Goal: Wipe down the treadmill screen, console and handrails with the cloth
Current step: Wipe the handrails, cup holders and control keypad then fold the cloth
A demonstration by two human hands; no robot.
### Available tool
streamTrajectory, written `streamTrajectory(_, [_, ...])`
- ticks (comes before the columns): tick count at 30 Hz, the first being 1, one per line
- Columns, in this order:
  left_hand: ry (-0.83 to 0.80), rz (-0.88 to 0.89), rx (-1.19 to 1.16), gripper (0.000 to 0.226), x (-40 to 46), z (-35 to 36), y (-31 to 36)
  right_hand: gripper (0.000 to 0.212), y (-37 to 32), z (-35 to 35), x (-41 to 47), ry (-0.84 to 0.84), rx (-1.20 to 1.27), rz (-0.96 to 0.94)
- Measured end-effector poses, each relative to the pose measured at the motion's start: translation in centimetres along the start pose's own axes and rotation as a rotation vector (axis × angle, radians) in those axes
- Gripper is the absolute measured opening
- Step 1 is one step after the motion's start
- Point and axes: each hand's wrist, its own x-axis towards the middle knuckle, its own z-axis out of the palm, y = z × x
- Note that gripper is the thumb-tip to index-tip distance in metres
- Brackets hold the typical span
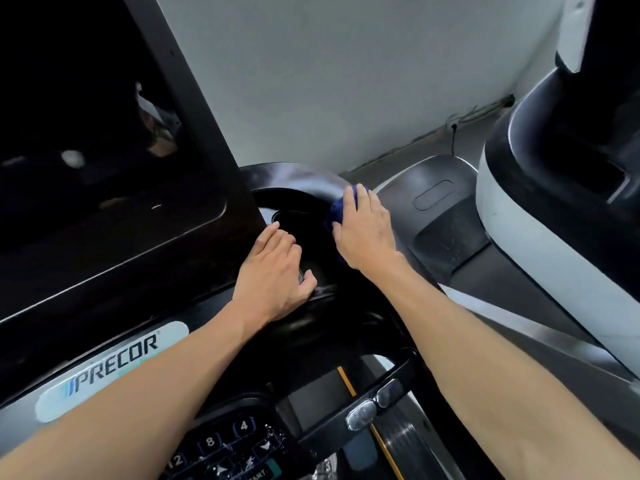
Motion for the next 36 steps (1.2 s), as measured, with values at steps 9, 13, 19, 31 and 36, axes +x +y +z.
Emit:
streamTrajectory(9, [0.070, 0.166, -0.063, 0.045, -1.2, 1.9, 1.4, 0.077, 4.7, -0.9, -11.8, -0.042, -0.039, 0.058])
streamTrajectory(13, [0.053, 0.257, -0.100, 0.055, -1.8, 2.1, 1.8, 0.068, 3.4, -1.5, -5.0, -0.088, 0.034, 0.025])
streamTrajectory(19, [0.065, 0.456, -0.112, 0.067, -2.4, 2.1, 1.4, 0.038, 6.6, -2.8, -5.2, -0.052, 0.401, -0.039])
streamTrajectory(31, [-0.002, 0.519, -0.095, 0.080, -2.9, 1.4, 1.4, 0.052, 2.5, 0.2, -17.0, 0.136, -0.214, -0.344])
streamTrajectory(36, [0.016, 0.528, -0.125, 0.077, -2.8, 1.4, 1.0, 0.061, 0.6, -1.8, -12.4, -0.061, -0.611, -0.346])
